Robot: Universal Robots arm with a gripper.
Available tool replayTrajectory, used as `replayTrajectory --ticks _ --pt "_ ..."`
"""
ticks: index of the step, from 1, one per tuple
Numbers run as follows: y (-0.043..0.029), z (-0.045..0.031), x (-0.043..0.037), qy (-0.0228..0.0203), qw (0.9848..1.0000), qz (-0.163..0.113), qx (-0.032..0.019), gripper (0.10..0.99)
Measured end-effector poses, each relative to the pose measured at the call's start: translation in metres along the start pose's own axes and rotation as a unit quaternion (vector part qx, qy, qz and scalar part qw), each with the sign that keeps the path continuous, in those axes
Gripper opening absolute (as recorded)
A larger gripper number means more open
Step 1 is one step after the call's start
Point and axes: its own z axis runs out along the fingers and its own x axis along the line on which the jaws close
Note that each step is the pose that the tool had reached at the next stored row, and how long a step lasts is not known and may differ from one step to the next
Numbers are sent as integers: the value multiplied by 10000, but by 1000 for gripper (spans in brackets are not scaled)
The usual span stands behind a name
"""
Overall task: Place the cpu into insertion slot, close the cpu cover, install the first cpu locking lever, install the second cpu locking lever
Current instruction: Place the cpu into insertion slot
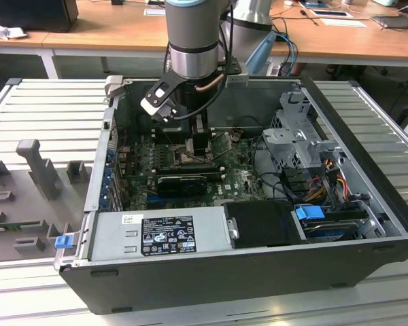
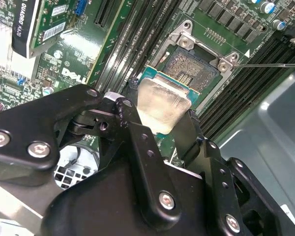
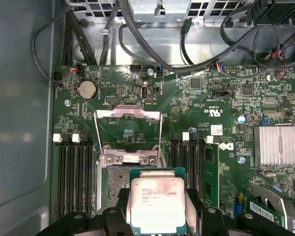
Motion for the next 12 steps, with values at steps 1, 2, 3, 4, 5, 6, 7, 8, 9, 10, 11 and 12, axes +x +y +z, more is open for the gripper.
replayTrajectory --ticks 1,2,3,4,5,6,7,8,9,10,11,12 --pt "0 2 0 1 10000 0 0 529" --pt "0 4 0 1 10000 2 -1 529" --pt "0 11 0 0 10000 19 -2 529" --pt "0 17 1 -3 10000 40 -2 529" --pt "1 28 3 -7 10000 89 -3 529" --pt "1 36 7 -11 9999 115 -3 529" --pt "2 48 20 -11 9999 119 -4 529" --pt "6 54 30 -11 9999 118 -4 529" --pt "17 61 47 -10 9999 118 -3 529" --pt "24 66 61 -11 9999 118 -3 529" --pt "31 70 75 -11 9999 118 -2 529" --pt "33 79 92 -11 9999 119 -2 529"
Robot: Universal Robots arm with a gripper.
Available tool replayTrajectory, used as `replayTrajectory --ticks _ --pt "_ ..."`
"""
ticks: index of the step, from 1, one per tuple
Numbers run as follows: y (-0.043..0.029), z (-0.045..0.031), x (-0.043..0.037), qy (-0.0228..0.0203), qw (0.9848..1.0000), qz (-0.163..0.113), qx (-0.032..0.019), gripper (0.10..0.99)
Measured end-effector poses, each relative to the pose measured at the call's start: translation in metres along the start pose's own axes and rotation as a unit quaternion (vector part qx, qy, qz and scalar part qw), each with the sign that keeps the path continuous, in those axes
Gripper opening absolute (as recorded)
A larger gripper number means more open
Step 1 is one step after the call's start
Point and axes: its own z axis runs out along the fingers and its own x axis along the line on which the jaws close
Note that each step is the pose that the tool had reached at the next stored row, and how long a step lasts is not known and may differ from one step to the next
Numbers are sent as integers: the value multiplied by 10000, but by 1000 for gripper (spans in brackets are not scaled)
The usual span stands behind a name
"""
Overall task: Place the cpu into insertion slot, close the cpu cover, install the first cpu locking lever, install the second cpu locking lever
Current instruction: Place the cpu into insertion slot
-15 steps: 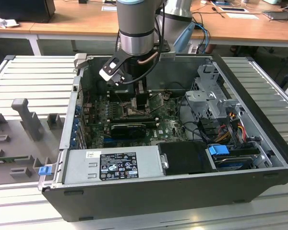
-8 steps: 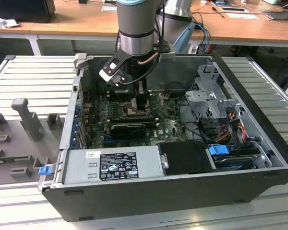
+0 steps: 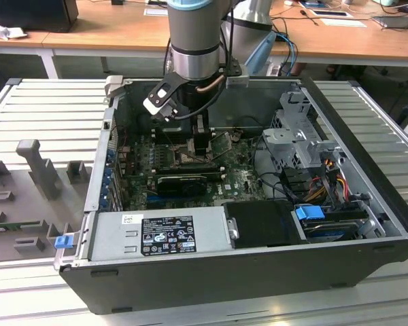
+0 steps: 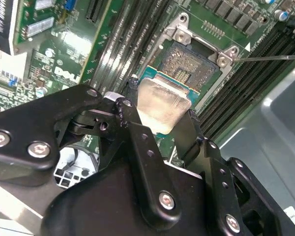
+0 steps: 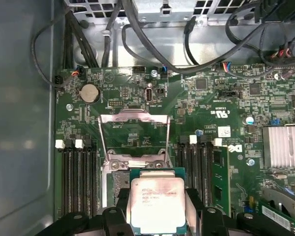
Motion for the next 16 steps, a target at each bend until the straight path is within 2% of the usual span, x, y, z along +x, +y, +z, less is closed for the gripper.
replayTrajectory --ticks 5,7,9,16 --pt "-28 79 28 5 10000 -8 0 529" --pt "-58 88 27 8 10000 -17 1 529" --pt "-127 96 25 14 10000 -30 0 529" --pt "-208 100 23 14 10000 -40 1 529"
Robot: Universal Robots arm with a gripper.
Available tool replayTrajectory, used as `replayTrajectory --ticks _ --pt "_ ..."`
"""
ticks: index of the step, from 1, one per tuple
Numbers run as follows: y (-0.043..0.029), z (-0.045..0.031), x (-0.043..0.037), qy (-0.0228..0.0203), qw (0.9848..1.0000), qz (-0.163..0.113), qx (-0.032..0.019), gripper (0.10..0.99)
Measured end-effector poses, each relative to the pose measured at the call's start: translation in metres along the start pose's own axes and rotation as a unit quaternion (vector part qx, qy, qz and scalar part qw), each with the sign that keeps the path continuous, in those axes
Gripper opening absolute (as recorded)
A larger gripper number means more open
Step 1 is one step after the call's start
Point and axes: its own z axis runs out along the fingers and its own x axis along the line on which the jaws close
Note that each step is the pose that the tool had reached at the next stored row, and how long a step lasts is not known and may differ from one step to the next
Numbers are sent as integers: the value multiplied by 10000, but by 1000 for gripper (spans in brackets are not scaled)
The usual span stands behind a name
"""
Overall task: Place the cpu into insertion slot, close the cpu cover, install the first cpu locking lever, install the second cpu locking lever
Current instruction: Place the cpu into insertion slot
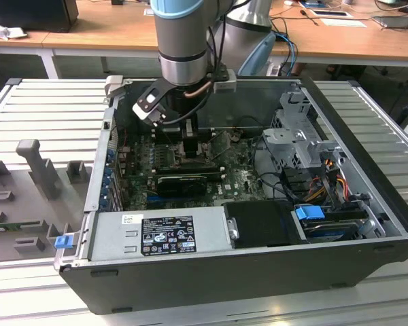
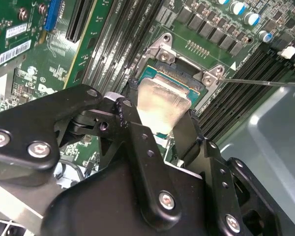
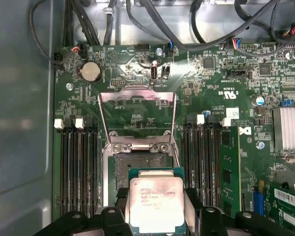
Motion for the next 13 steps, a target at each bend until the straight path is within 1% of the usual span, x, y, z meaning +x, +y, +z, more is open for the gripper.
replayTrajectory --ticks 8,13 --pt "-29 18 -1 3 10000 -6 0 529" --pt "-46 72 2 18 10000 -5 0 529"
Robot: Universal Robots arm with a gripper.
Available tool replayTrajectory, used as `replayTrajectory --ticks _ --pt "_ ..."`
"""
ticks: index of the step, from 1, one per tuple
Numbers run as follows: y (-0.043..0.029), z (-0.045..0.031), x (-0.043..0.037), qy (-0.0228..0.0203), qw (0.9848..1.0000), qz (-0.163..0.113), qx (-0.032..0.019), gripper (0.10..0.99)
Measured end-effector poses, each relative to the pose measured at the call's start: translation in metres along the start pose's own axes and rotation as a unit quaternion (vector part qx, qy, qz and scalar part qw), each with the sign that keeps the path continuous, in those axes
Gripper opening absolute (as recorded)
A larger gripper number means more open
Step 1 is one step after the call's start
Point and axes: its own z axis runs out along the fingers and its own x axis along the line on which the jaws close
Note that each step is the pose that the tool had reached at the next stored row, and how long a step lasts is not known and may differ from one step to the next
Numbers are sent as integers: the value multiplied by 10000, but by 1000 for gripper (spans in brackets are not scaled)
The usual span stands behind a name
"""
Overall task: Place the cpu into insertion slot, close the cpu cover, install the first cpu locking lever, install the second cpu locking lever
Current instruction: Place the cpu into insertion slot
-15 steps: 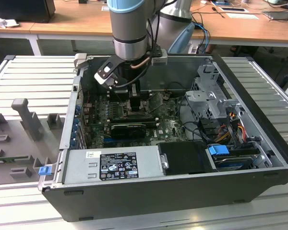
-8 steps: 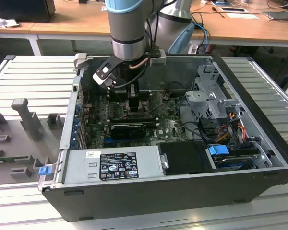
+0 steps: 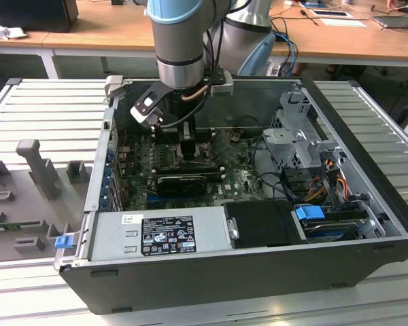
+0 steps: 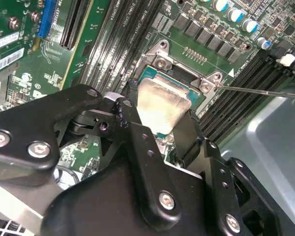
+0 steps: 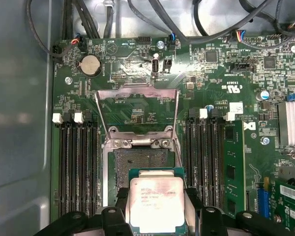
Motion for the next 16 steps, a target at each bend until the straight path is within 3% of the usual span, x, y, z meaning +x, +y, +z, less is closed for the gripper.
replayTrajectory --ticks 5,9,16 --pt "38 55 20 14 10000 1 3 529" --pt "40 150 60 13 10000 17 3 529" --pt "39 162 60 14 10000 17 3 529"
